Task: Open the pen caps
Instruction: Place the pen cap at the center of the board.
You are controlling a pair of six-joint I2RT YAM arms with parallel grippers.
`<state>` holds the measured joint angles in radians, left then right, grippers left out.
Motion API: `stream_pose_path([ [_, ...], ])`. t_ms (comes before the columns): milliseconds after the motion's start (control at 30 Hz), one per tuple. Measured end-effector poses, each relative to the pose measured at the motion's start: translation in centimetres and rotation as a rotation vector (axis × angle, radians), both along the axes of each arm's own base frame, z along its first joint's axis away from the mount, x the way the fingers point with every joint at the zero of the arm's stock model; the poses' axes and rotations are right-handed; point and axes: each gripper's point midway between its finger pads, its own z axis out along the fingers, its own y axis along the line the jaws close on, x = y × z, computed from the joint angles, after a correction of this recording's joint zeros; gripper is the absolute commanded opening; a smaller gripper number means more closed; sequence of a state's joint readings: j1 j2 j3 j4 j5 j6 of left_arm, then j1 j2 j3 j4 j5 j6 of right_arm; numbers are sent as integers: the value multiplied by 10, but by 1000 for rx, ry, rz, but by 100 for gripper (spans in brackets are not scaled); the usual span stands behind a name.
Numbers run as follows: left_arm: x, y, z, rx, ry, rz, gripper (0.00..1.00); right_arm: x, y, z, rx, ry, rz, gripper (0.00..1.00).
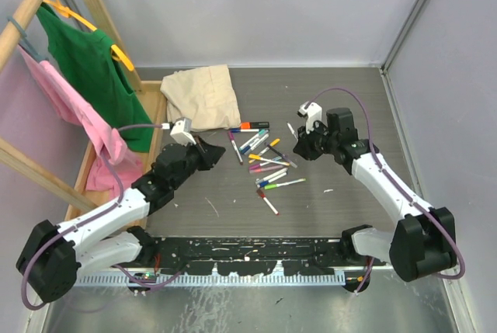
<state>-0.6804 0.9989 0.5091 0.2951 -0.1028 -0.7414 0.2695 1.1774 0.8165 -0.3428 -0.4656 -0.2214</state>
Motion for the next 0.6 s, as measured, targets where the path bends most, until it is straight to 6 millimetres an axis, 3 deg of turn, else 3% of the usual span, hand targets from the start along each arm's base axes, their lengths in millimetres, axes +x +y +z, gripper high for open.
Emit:
stream_pose_path([
  [200, 0, 29, -57, 176, 152, 121, 4, 20, -18, -24, -58, 66, -150, 0],
  [433, -1, 58, -106, 360, 266, 220, 3, 56, -37, -54, -160, 152, -315, 0],
  [600, 0, 75, -130, 454, 340, 264, 4, 77, -46, -81, -228, 204, -377, 1],
])
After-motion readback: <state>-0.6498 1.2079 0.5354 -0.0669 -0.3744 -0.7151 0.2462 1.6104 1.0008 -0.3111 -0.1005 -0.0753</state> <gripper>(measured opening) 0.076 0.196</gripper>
